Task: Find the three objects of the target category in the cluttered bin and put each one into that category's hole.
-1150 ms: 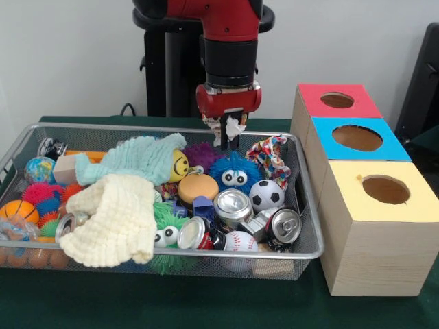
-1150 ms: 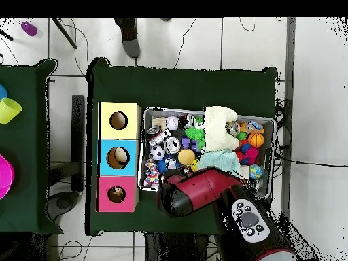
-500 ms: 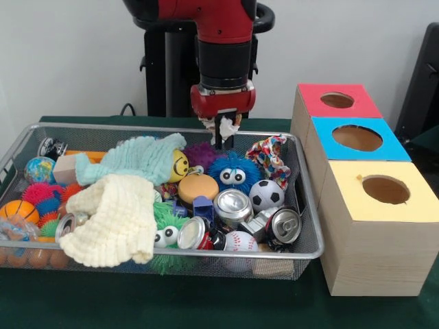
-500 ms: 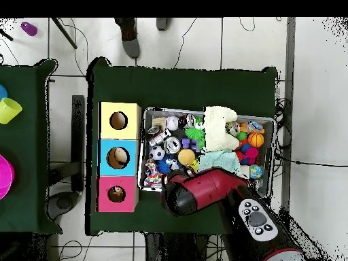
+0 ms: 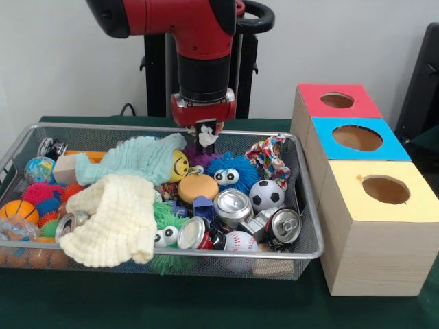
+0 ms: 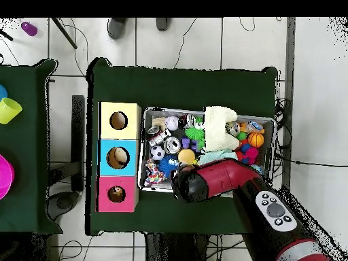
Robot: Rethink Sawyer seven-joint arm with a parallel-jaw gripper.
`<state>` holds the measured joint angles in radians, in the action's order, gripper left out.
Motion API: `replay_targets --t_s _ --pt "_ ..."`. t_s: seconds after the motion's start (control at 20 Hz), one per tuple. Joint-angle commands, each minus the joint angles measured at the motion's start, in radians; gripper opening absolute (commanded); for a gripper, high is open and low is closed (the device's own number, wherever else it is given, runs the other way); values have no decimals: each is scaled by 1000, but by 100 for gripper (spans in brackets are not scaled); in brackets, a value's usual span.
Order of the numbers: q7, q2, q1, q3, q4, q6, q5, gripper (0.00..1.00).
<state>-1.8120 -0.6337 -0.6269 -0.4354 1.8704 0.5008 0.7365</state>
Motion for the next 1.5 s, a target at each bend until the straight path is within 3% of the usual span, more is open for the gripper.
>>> replay_targets --t_s 0.05,0.95,1.05,1.2,1.4,1.5 --pt "269 60 -39 -137 -143 120 5 0" --pt "295 67 -50 -199 -205 223 11 0" --pt "251 20 -52 -198 -152 224 -6 0" --pt "179 -134 -51 -203 -21 263 -76 0" --pt "154 -311 -62 -210 94 325 -171 0" --pt "169 -400 -83 -228 150 309 -207 0"
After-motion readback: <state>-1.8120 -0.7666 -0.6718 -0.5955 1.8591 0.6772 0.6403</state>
